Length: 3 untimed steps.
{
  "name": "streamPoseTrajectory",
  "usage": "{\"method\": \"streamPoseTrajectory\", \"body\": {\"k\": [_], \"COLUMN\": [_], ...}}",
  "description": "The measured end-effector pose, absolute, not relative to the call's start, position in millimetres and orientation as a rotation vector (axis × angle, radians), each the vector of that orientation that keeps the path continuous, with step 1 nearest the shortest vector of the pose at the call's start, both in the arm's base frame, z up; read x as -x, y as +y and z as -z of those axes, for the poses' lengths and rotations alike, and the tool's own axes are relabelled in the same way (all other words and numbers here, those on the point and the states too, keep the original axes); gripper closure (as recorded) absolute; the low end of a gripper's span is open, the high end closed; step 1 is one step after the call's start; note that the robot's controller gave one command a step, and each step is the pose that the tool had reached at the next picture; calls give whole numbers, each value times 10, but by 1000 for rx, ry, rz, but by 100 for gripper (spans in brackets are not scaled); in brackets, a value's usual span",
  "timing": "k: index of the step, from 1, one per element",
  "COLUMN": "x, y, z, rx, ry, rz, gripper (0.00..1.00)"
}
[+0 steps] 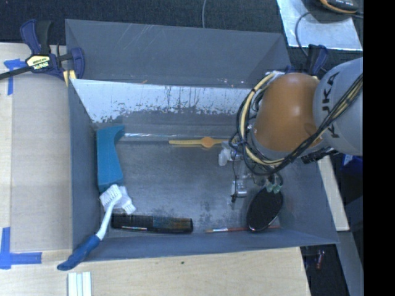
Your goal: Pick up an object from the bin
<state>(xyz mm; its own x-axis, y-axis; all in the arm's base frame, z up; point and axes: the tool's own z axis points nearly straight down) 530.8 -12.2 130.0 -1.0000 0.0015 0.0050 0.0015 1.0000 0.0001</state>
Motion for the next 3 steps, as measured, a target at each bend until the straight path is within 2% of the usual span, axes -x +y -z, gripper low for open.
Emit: {"method": "streamPoseTrajectory", "body": {"k": [1, 2, 3], "x": [-5329, -5295, -5157], "y": [-123, -683, -1010], "z": [-1340, -1040, -1322], "rx": [2, -411, -763], "ry": [-3145, -3120, -3052], "rz": [0, 0, -1], "gripper": [0, 0, 0]}}
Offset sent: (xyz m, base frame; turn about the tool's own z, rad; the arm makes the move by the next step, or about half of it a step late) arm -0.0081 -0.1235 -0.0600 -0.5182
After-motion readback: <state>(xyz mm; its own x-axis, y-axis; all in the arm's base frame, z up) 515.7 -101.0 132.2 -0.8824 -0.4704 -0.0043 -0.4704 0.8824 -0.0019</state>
